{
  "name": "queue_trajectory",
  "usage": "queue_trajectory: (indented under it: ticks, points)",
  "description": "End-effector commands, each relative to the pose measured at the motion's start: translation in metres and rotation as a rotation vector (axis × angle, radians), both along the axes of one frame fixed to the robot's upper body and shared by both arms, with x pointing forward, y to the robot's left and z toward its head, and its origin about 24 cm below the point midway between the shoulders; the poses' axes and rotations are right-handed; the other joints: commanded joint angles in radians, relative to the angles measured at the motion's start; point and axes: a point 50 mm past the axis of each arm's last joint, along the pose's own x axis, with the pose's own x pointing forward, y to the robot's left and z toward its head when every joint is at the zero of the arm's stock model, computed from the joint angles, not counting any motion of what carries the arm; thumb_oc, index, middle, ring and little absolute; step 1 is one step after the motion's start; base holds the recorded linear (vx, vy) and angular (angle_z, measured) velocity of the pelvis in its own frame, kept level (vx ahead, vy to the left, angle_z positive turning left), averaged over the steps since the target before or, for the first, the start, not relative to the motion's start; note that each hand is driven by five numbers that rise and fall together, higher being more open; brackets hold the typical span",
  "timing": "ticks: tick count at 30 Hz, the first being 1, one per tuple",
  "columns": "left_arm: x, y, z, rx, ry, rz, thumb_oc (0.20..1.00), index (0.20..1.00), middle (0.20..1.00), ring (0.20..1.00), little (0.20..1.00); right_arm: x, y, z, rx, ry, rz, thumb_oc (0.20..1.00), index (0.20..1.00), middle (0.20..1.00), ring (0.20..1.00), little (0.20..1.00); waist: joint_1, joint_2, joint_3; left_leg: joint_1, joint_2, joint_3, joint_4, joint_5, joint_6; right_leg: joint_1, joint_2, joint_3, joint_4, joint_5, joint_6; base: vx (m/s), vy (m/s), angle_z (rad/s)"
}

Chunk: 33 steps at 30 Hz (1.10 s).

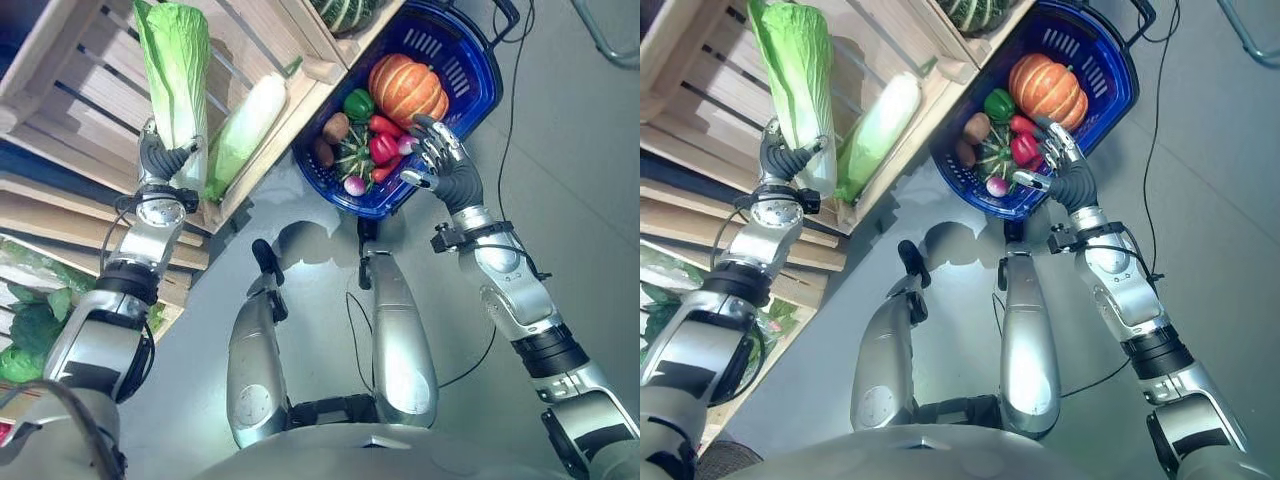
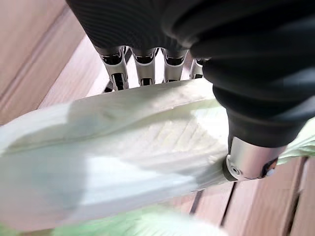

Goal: Pick up fruits and vegetables into the basket

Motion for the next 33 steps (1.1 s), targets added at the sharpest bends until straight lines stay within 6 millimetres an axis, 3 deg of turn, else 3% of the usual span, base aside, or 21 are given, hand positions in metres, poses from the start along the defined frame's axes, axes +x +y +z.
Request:
queue_trajectory:
  ticks: [1, 5, 14, 24, 33]
  points:
    - [-0.008, 0.01, 0.04, 0.034, -0.256, 0.033, 0.2, 0.2, 0.2, 0.2, 0.2, -0.007, 0.013, 0.029, 0.093, -0.132, 0.068, 1.0, 1.0, 1.0, 1.0, 1.0, 0.007, -0.018, -0.036, -0.019, -0.02, 0.004, 0.089, -0.051, 0.024, 0.117, -0.029, -0.049, -0.052, -0.016, 0.047, 0.01, -0.082, 0.12]
    - [-0.015, -0.006, 0.07, 0.142, -0.452, -0.025, 0.2, 0.2, 0.2, 0.2, 0.2, -0.007, 0.03, 0.043, 0.143, -0.163, 0.159, 1.0, 1.0, 1.0, 1.0, 1.0, 0.037, -0.023, -0.036, 0.025, -0.025, -0.011, 0.089, -0.061, 0.028, 0.171, -0.035, -0.065, -0.06, -0.018, 0.047, 0.02, -0.076, 0.13]
    - [-0.023, -0.049, 0.095, 0.242, -0.64, -0.211, 0.2, 0.2, 0.2, 0.2, 0.2, -0.005, 0.067, 0.071, 0.231, -0.221, 0.259, 1.0, 1.0, 1.0, 1.0, 1.0, 0.082, -0.026, -0.036, 0.073, -0.035, -0.034, 0.089, -0.065, 0.033, 0.24, -0.049, -0.087, -0.073, -0.013, 0.046, 0.02, -0.053, 0.1]
    - [-0.026, -0.1, 0.102, 0.515, -0.66, -0.385, 0.2, 0.2, 0.2, 0.2, 0.2, -0.01, 0.105, 0.089, 0.381, -0.165, 0.435, 1.0, 1.0, 1.0, 1.0, 1.0, 0.109, -0.031, -0.061, 0.11, -0.041, -0.047, 0.095, -0.074, 0.036, 0.293, -0.06, -0.104, -0.086, -0.007, 0.052, 0.03, -0.031, 0.08]
    - [-0.028, -0.13, 0.09, 0.587, -0.634, -0.472, 0.2, 0.2, 0.2, 0.2, 0.2, -0.006, 0.116, 0.086, 0.481, -0.088, 0.389, 1.0, 1.0, 1.0, 1.0, 1.0, 0.113, -0.037, -0.074, 0.128, -0.036, -0.045, 0.092, -0.076, 0.034, 0.313, -0.061, -0.107, -0.102, 0.002, 0.059, 0.02, -0.012, 0.04]
